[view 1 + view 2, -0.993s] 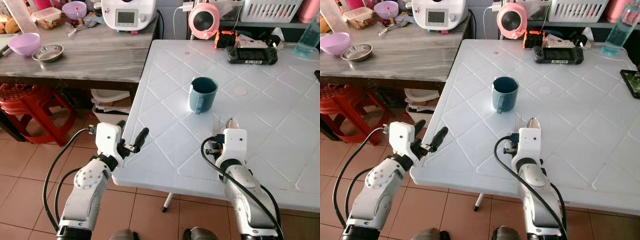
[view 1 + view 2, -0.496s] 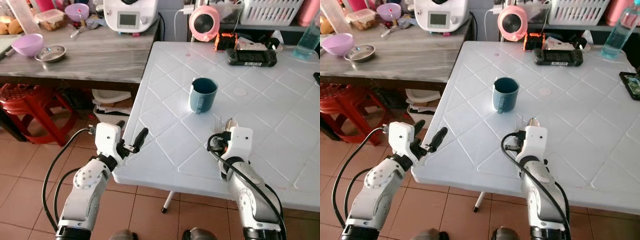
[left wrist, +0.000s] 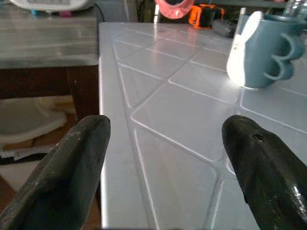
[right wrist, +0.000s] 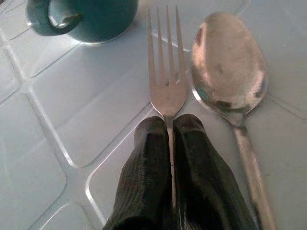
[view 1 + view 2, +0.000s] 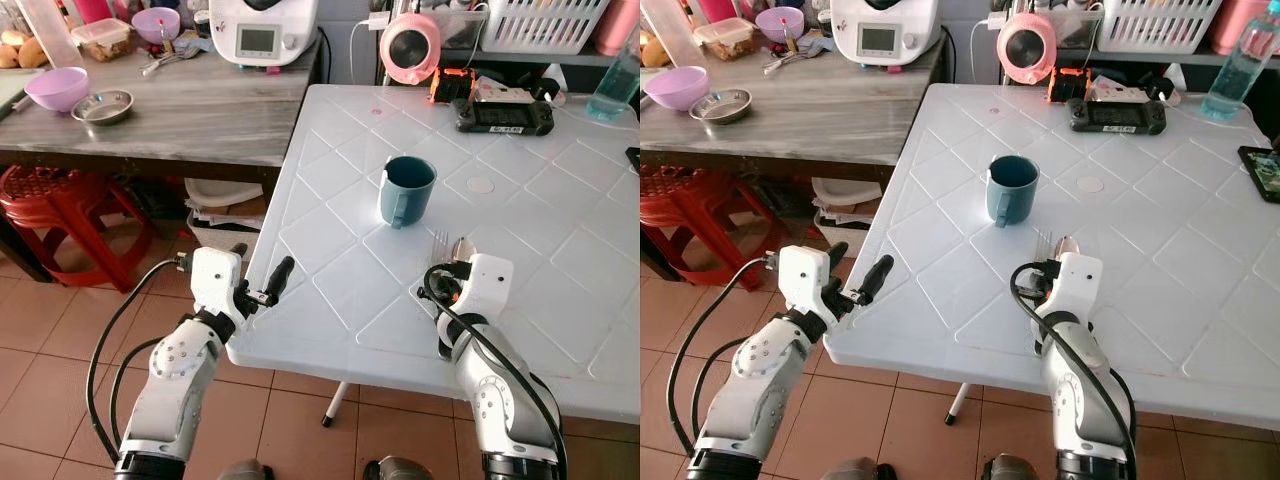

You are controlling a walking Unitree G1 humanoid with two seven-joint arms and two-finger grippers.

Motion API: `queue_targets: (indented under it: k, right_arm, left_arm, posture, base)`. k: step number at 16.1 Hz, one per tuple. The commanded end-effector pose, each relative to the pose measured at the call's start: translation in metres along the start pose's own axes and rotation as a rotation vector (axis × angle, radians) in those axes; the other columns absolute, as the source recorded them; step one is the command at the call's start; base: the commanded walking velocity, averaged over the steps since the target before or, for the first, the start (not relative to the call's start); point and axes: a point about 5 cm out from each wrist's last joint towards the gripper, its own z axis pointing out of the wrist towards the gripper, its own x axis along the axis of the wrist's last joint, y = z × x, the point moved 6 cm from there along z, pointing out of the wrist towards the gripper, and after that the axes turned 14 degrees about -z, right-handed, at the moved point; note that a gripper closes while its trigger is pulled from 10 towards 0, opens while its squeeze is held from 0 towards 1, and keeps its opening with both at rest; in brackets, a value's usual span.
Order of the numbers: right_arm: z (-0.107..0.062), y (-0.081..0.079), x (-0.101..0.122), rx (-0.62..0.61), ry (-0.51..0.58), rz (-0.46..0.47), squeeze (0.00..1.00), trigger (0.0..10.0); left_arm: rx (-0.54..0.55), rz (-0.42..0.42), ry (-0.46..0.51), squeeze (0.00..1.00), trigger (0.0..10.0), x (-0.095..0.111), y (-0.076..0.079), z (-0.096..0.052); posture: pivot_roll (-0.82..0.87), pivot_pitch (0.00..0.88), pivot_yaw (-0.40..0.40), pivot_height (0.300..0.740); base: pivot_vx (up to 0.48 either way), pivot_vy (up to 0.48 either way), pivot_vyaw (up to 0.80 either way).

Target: Setting the table

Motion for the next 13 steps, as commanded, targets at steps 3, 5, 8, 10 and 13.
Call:
queue_targets:
  k: [3,5,8,10,13]
  right_arm:
    - [-0.007,-0.001,0.013,-0.013,0.074,0.012,0.0,10.0]
    - [-0.01,0.0,0.031,-0.034,0.16,0.007,0.0,10.0]
    - [-0.011,-0.002,0.041,-0.039,0.209,-0.043,0.0,10.0]
    - [-0.011,-0.001,0.041,-0.039,0.215,-0.058,0.0,10.0]
    - [-0.01,-0.001,0.038,-0.041,0.206,-0.06,0.0,10.0]
  left_arm:
    - [0.024,-0.016,0.003,0.0,10.0,0.001,-0.005,0.0]
    - [0.03,-0.034,0.026,0.0,10.0,0.006,-0.005,0.003]
    - [0.04,-0.04,-0.011,0.0,10.0,-0.001,-0.007,0.005]
    - [0.038,-0.036,-0.008,0.0,10.0,-0.001,-0.006,0.005]
    - [0.041,-0.038,-0.006,0.0,10.0,-0.001,-0.006,0.005]
  posture:
    - [-0.04,0.014,0.05,0.74]
    - [-0.04,0.011,0.052,0.74]
    - [-0.04,0.01,0.051,0.74]
    - [-0.04,0.01,0.047,0.74]
    - [-0.04,0.012,0.045,0.74]
  base:
    - [0.0,0.0,0.0]
    - [0.0,0.0,0.0]
    - [0.0,0.0,0.0]
    - [0.0,0.139,0.0]
    - [0.0,0.179,0.0]
